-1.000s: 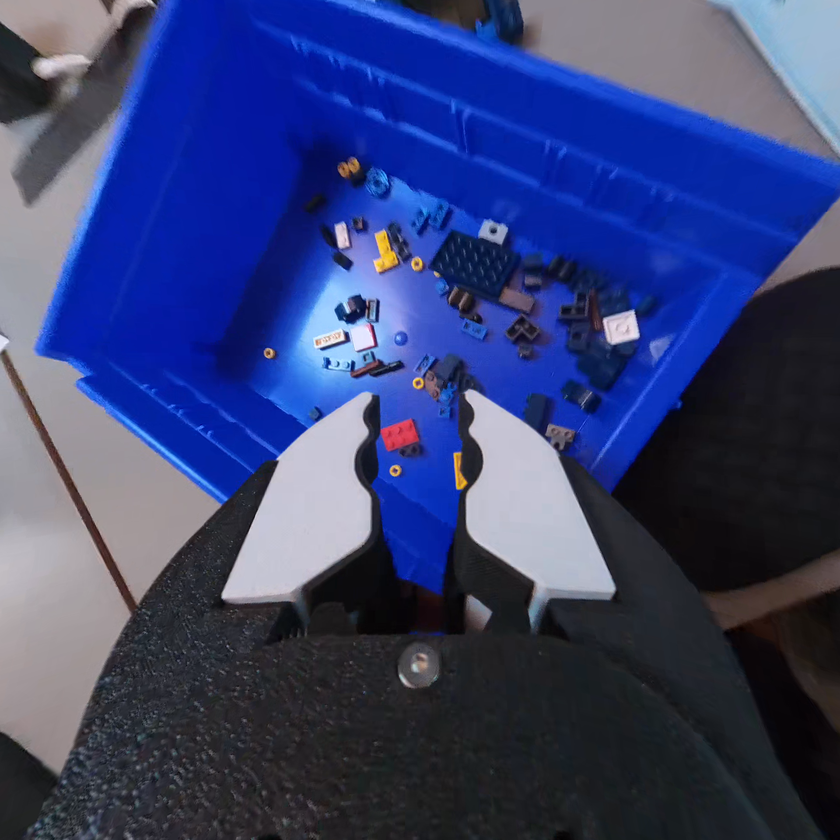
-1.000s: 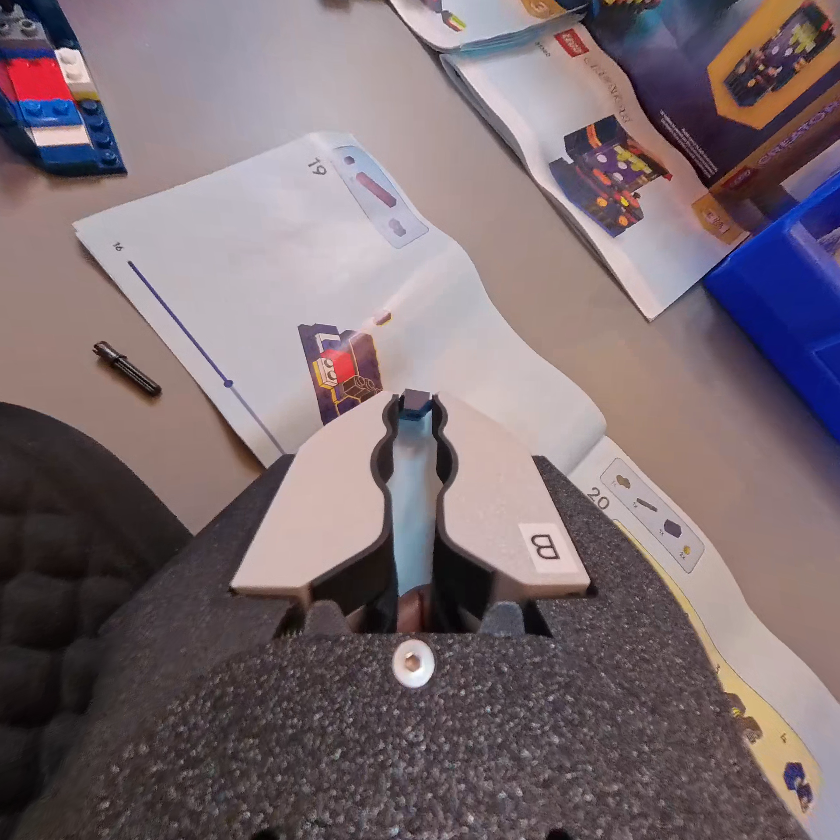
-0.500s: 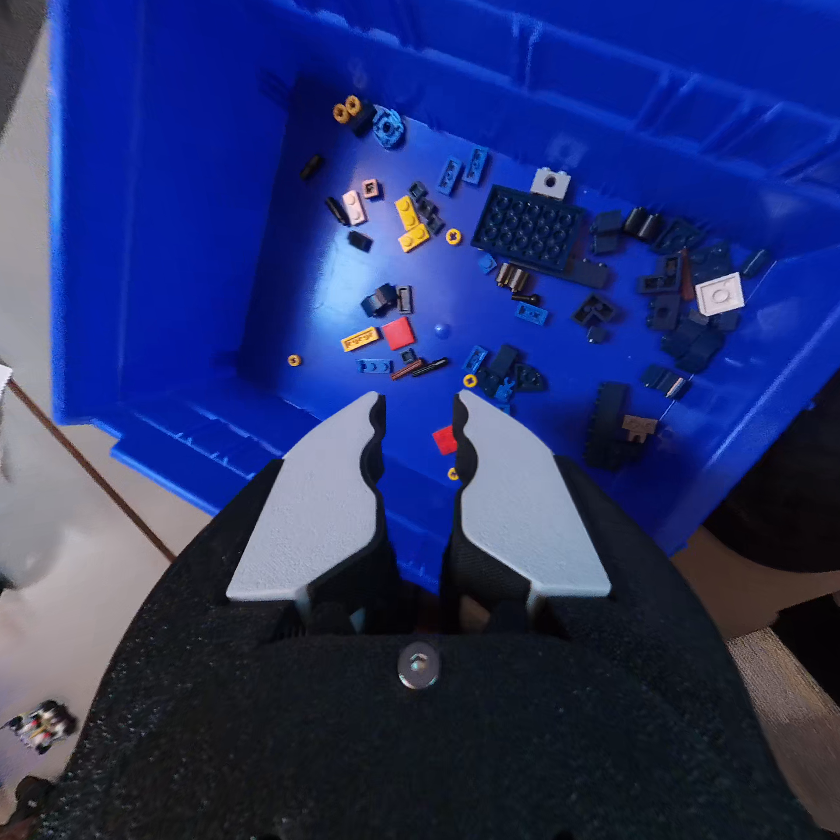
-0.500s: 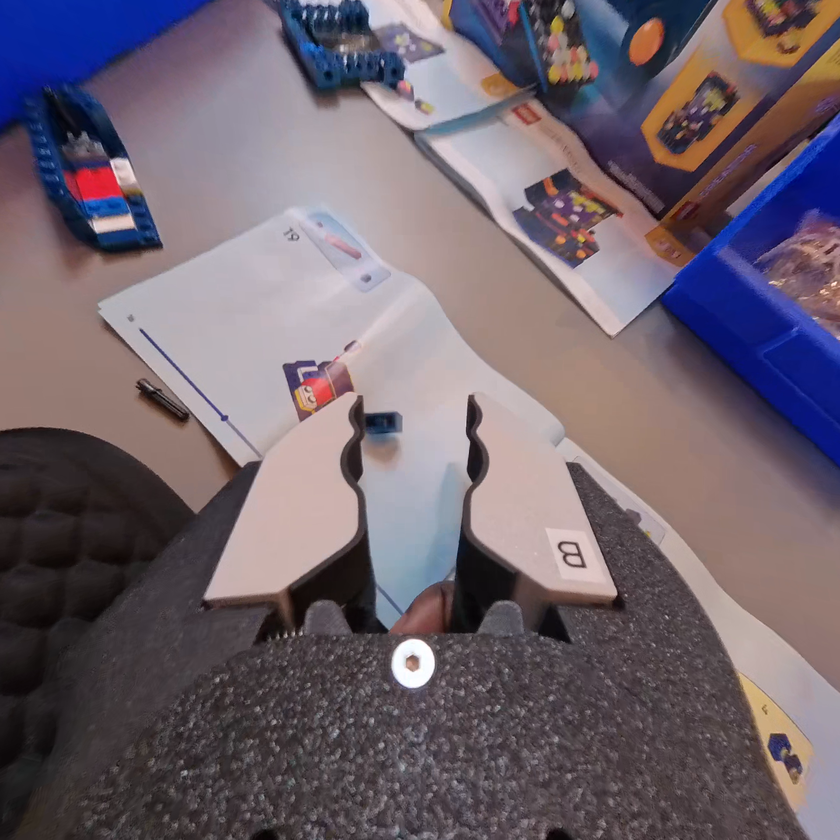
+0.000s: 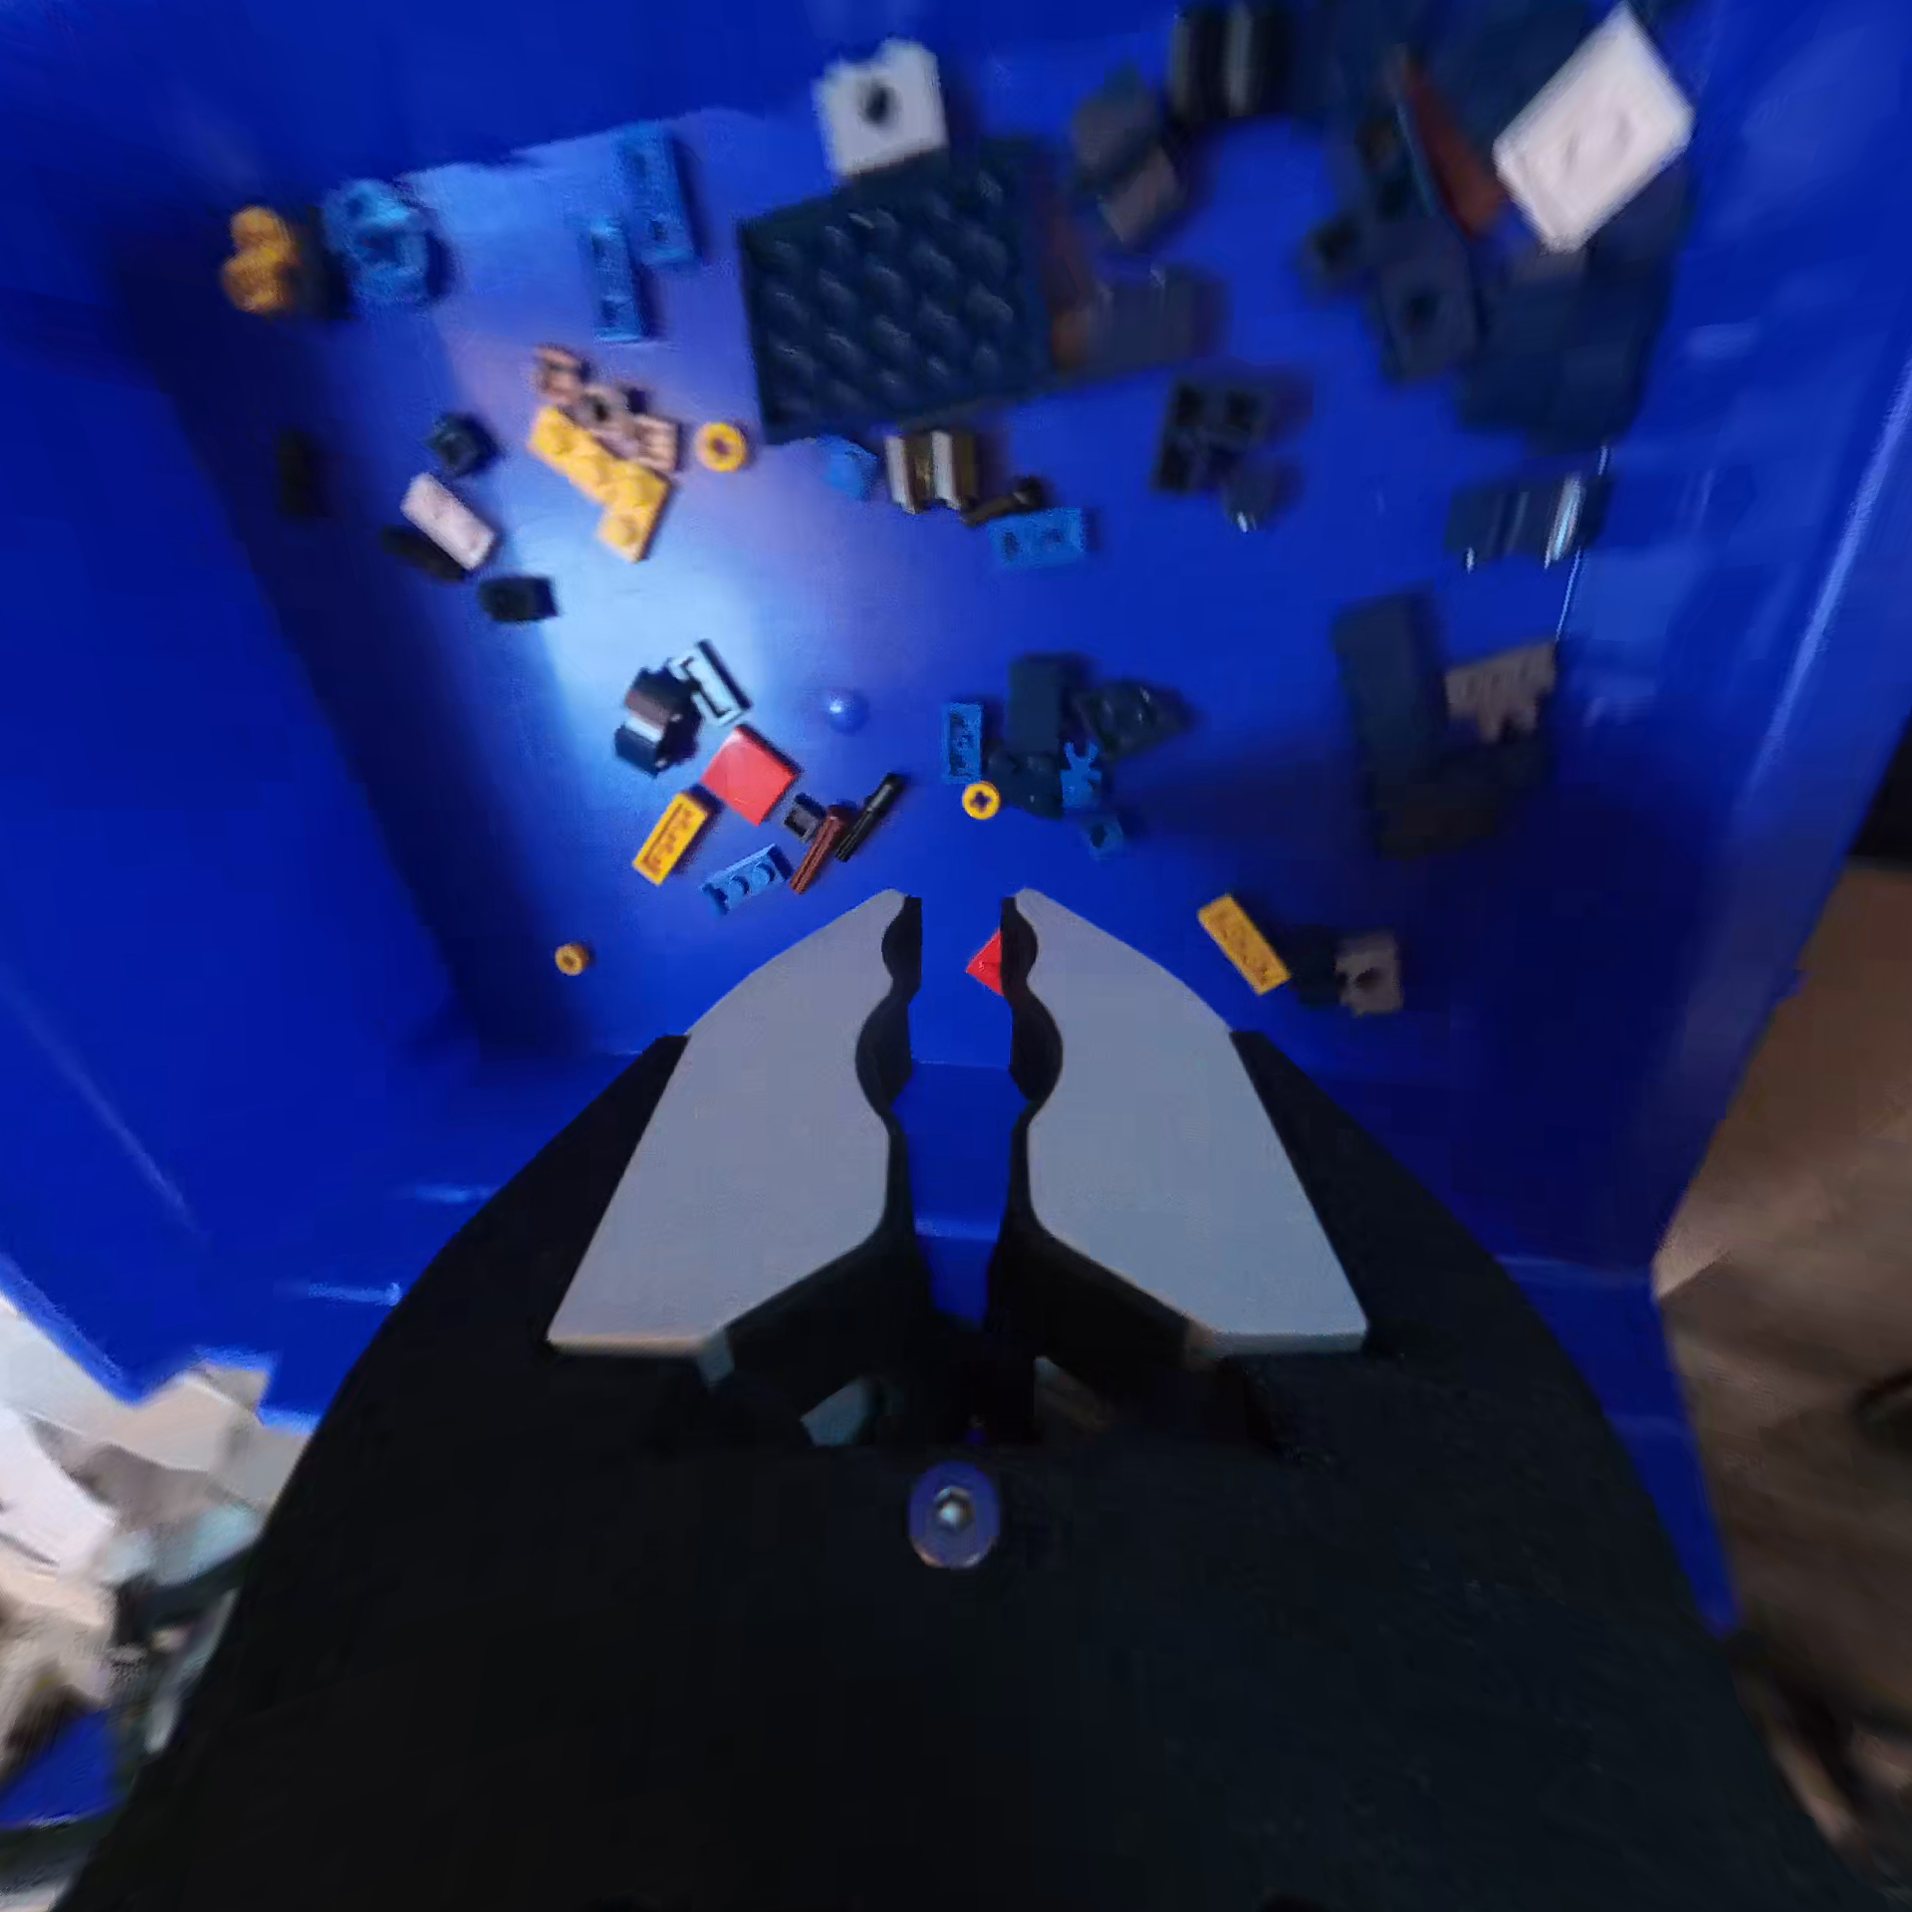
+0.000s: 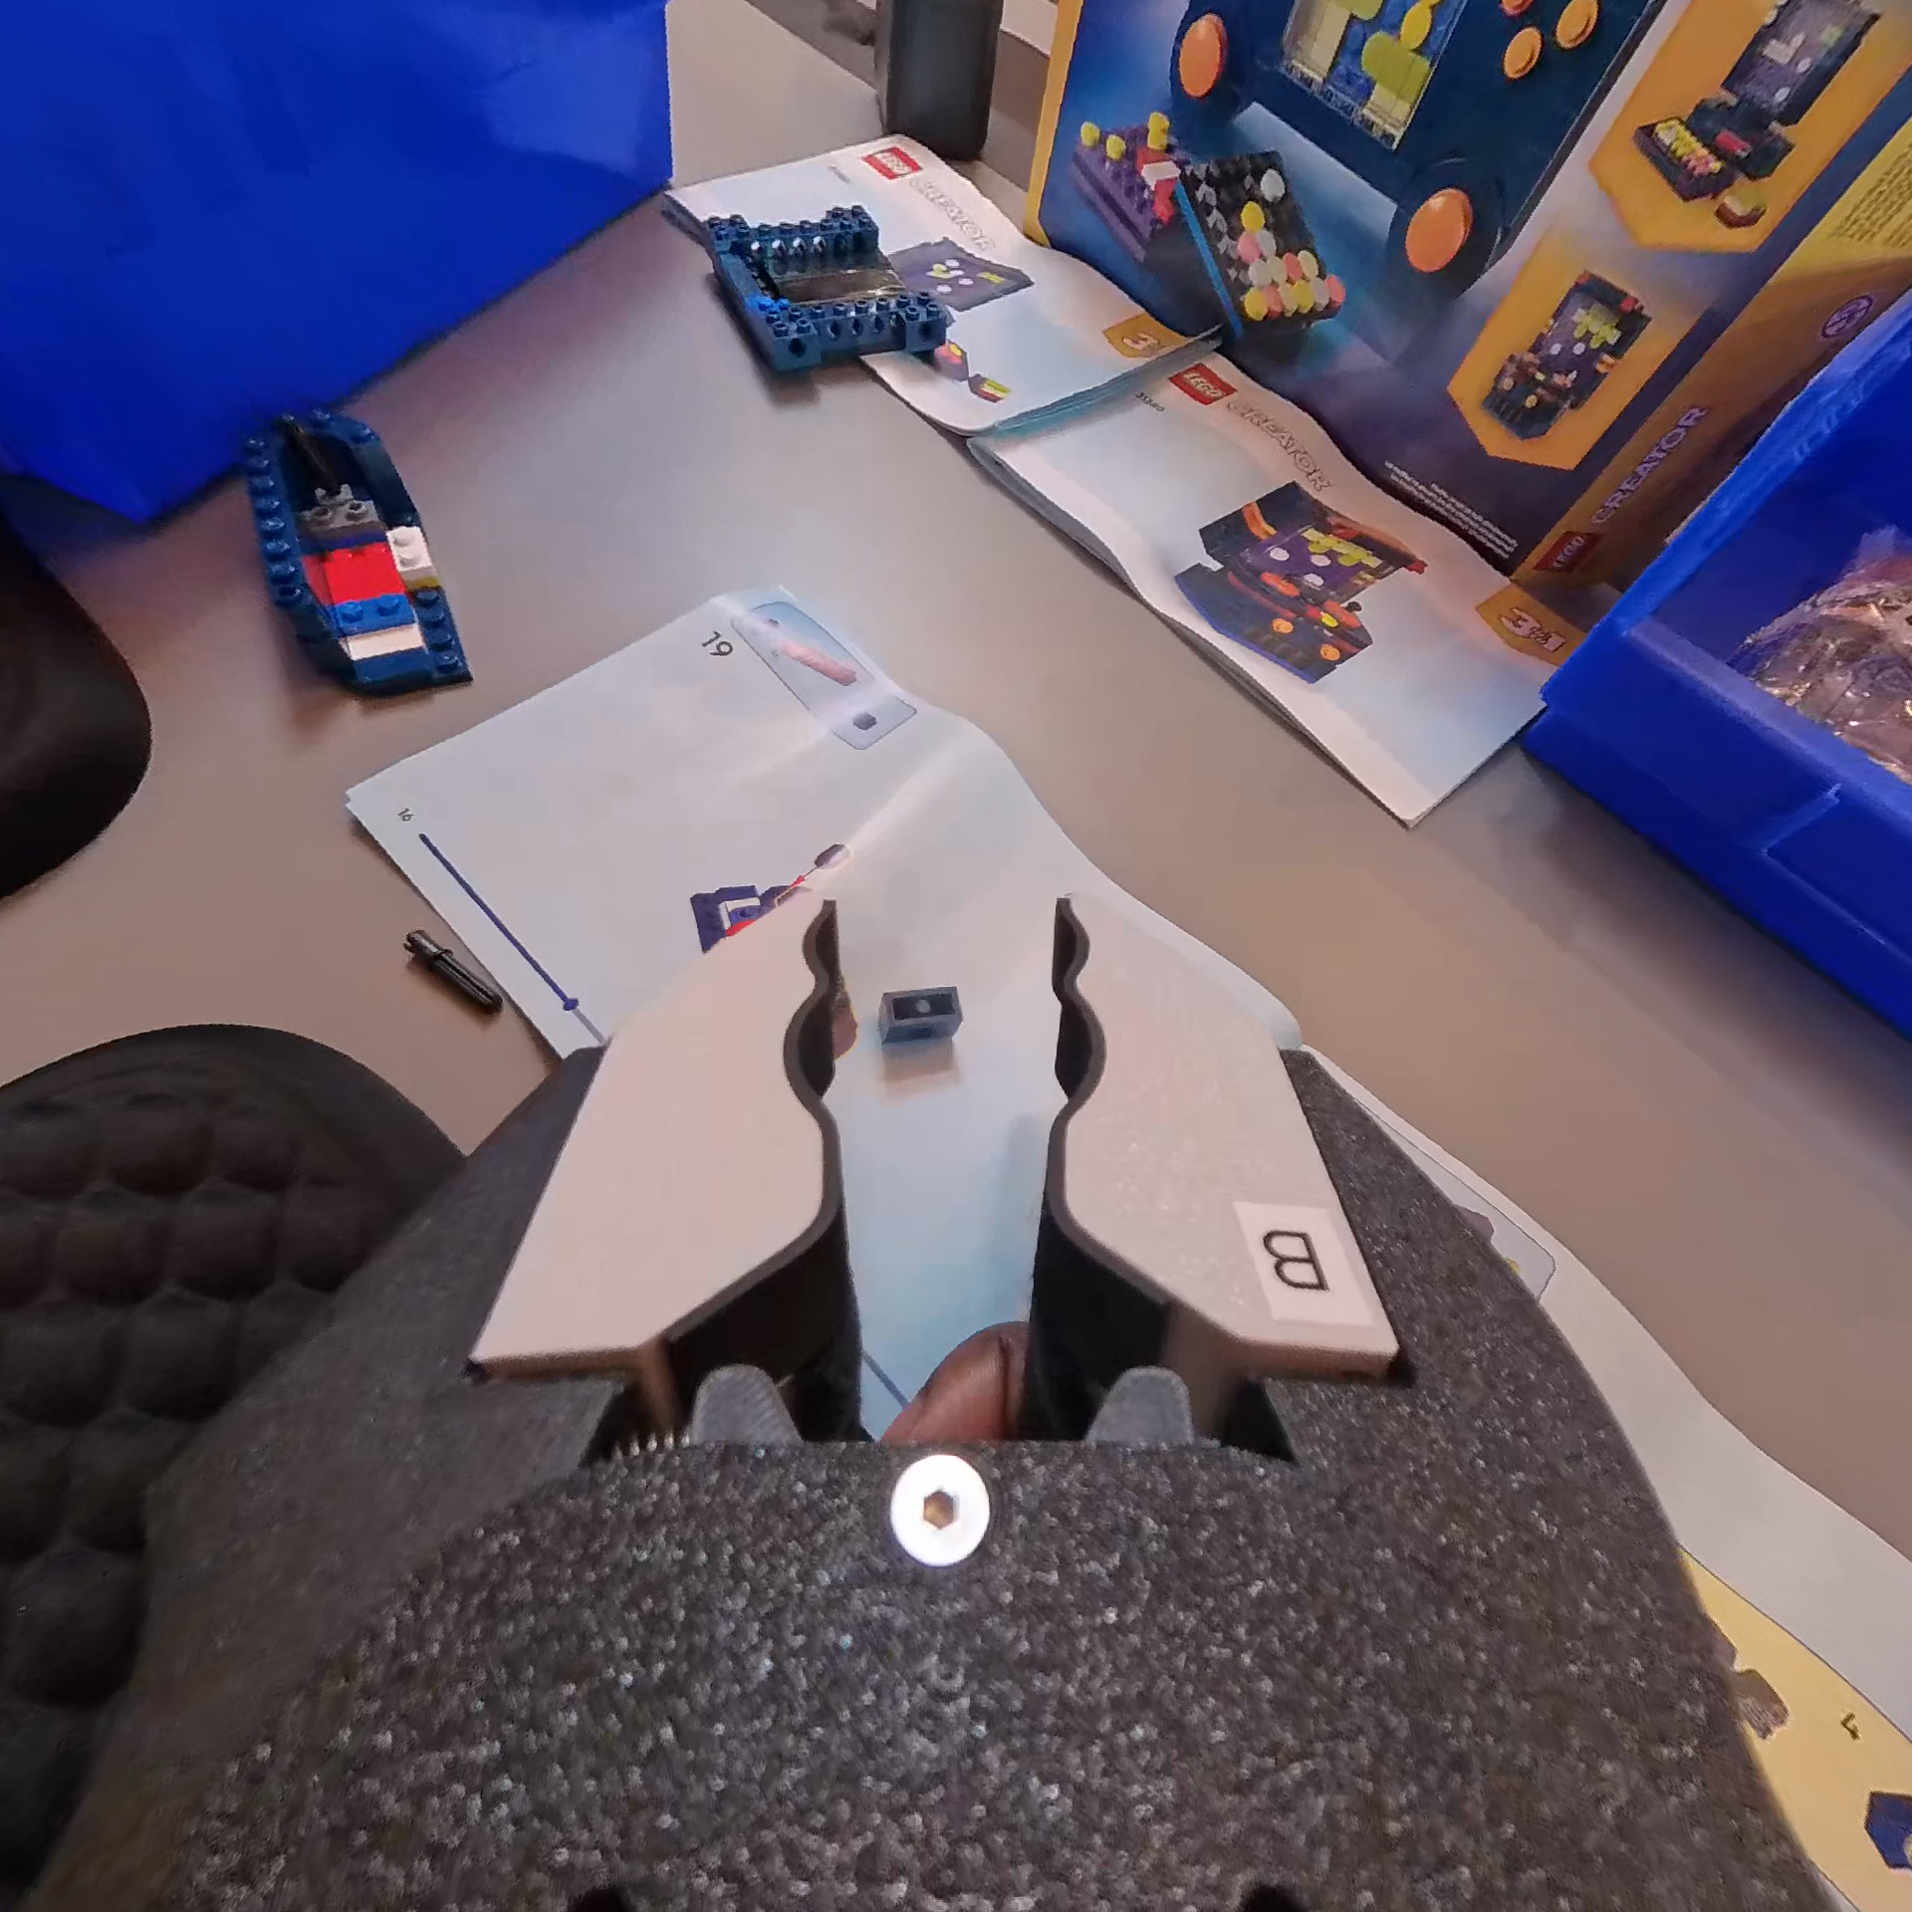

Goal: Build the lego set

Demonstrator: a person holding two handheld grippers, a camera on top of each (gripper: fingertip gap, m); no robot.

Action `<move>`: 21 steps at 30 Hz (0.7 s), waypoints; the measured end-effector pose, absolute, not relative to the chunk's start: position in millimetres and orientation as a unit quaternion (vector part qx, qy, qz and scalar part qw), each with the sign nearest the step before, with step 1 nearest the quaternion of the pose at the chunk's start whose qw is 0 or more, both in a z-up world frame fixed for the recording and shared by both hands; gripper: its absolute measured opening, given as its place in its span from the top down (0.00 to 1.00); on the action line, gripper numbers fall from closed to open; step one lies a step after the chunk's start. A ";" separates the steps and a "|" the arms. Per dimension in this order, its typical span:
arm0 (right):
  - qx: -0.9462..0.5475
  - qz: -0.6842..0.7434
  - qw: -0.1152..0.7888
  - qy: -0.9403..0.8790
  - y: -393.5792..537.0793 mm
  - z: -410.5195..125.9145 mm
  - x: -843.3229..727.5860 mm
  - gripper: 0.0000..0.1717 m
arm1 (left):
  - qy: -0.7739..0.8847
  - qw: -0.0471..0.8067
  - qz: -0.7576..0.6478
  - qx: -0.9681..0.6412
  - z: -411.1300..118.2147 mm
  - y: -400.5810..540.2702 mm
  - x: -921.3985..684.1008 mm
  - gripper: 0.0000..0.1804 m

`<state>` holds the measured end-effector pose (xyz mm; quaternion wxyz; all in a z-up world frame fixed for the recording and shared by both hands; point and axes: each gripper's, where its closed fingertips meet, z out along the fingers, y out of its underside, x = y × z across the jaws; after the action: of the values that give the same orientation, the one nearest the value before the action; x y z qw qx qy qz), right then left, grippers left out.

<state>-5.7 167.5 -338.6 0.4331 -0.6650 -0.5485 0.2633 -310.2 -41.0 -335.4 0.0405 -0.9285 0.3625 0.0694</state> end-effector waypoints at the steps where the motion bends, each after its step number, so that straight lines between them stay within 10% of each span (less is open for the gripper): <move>1: -0.664 0.264 0.433 -0.549 167.0 -338.3 -5.9 0.77 | 0.385 0.026 0.066 -0.920 -340.2 -43.2 -310.8 0.93; 10: -0.660 0.271 0.438 -0.547 168.2 -335.4 -4.9 0.77 | 0.385 0.027 0.033 -0.922 -352.4 -30.3 -319.2 0.92; 21: -0.645 0.380 0.419 -0.514 161.6 -322.9 -9.6 0.77 | 0.235 0.443 0.022 -0.865 -232.9 17.6 -286.5 0.71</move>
<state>-9.6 161.6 -322.9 0.4190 -0.6455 -0.5135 0.3796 -286.5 17.6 -232.9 0.4431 -0.8648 0.2351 0.0221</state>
